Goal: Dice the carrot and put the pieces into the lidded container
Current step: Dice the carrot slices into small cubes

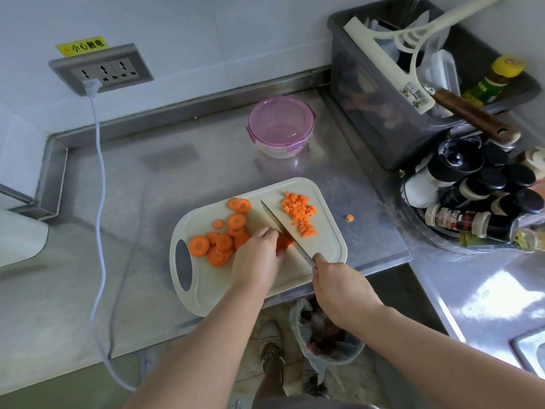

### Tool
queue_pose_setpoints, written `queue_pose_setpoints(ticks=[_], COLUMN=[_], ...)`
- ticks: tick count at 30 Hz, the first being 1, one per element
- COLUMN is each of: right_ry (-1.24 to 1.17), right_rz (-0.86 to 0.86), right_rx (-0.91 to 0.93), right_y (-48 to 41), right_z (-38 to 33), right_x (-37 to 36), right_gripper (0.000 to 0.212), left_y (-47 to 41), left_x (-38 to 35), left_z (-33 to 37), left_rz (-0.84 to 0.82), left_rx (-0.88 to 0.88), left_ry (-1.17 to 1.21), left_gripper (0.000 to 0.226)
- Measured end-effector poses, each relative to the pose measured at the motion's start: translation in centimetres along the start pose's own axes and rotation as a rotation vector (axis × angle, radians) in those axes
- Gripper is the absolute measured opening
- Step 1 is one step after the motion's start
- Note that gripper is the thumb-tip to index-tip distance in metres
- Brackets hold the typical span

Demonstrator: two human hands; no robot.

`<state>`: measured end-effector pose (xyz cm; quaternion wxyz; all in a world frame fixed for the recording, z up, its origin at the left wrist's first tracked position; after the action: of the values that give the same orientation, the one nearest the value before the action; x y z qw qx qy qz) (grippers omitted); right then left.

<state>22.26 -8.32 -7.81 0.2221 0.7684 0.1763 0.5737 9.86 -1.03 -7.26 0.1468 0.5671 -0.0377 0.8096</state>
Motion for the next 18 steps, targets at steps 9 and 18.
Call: queue_pose_setpoints(ticks=[9, 18], right_ry=[-0.169, -0.136], right_rz=[-0.023, 0.079], right_rx=[-0.051, 0.020], right_y=[-0.6, 0.4], right_z=[0.8, 0.1], right_x=[0.1, 1.6], right_gripper=[0.033, 0.026], left_y=[0.0, 0.3], left_x=[0.3, 1.1], left_z=[0.0, -0.2], left_rz=[0.030, 0.027], left_rx=[0.005, 0.068], left_ry=[0.049, 0.076], left_gripper=[0.016, 0.023])
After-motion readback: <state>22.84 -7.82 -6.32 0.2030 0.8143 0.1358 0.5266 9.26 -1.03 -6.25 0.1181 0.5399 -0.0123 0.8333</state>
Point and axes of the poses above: each hand's wrist, its own y-axis away from the middle knuckle, its own x-axis out of the back of the hand, z = x × y, the point moved 7 cm from there along -y, towards the middle knuckle, and after that the axes turned 2 degrees about -z, right-handed, at the moved point
